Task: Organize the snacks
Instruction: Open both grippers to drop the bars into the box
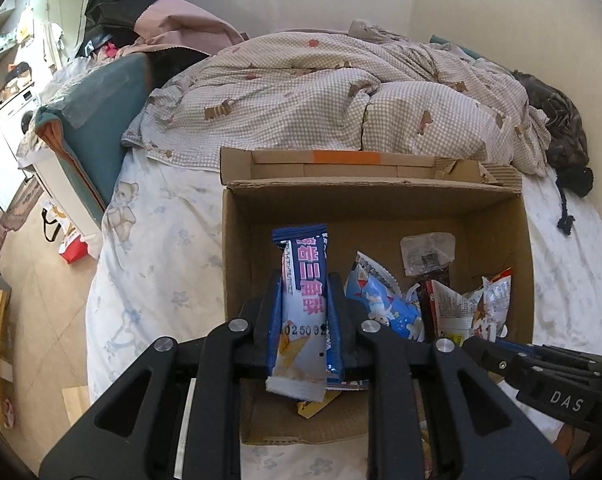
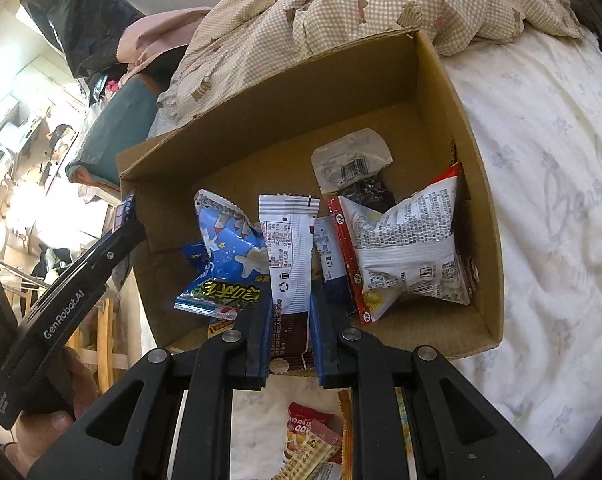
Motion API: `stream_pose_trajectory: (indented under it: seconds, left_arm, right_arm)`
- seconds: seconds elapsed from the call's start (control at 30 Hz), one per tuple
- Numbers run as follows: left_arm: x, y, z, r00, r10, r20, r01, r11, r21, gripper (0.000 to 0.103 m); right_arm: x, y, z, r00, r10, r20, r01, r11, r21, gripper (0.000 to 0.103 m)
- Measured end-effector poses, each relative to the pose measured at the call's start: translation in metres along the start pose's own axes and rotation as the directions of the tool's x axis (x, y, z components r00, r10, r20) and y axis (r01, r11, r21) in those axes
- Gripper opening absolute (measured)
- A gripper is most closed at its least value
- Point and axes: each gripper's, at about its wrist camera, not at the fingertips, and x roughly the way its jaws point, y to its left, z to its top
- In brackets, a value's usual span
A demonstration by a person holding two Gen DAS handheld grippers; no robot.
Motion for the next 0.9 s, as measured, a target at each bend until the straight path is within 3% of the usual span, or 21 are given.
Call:
stream_pose_trajectory:
  seconds: [0.23,0.3,0.4,0.6,0.63,0.7,0.73,0.77,0.9]
  left_arm:
    - [-0.003,0.000,-0.002,1.000,0.012,0.011,-0.011,1.000,-0.002,0.054]
    - [-0.006,0.001,-0.002,1.000,0.005,0.019,-0.005,1.000,-0.009,0.071]
    - [-0.013,0.003,-0.001,0.999,-0.022,0.043,0.023,0.999,-0.025,0.083]
    - [-0.017,0.001,0.001,0.998,-0.026,0.064,0.028,0.999,-0.021,0.087]
    - [-0.017,0.002,0.001,0.998,-0.032,0.061,0.034,0.999,-0.029,0.087]
    - [-0.018,0.004,0.000,0.997,-0.047,0.054,0.050,0.998,-0.043,0.087]
    - [-0.020,0.005,0.000,0.997,-0.050,0.058,0.052,0.998,-0.047,0.087]
    - [-0.021,0.005,-0.001,0.997,-0.041,0.063,0.044,0.998,-0.047,0.087]
    - [-0.029,0.008,-0.001,0.996,-0.025,0.087,0.029,0.998,-0.049,0.087]
  right_arm:
    - [-0.003,-0.001,0.001,1.000,0.009,0.018,-0.009,1.000,0.018,0.019]
    - [-0.004,-0.003,0.001,1.000,0.010,0.025,-0.010,1.000,0.028,0.021]
    - [-0.005,-0.006,0.002,0.999,-0.006,0.035,0.005,0.999,0.042,0.021]
    - [-0.013,-0.007,0.006,0.997,0.000,0.074,-0.004,0.999,0.052,0.022]
    - [-0.013,-0.007,0.006,0.997,0.003,0.075,-0.007,0.998,0.054,0.027]
    - [-0.015,-0.007,0.006,0.997,0.002,0.083,-0.007,0.998,0.059,0.049]
    - [-0.019,-0.007,0.005,0.995,-0.005,0.104,-0.001,0.998,0.063,0.066]
    - [-0.022,-0.007,0.005,0.992,-0.011,0.123,0.003,0.998,0.064,0.070]
    - [-0.028,-0.004,0.007,0.990,-0.011,0.141,0.004,0.999,0.049,0.070]
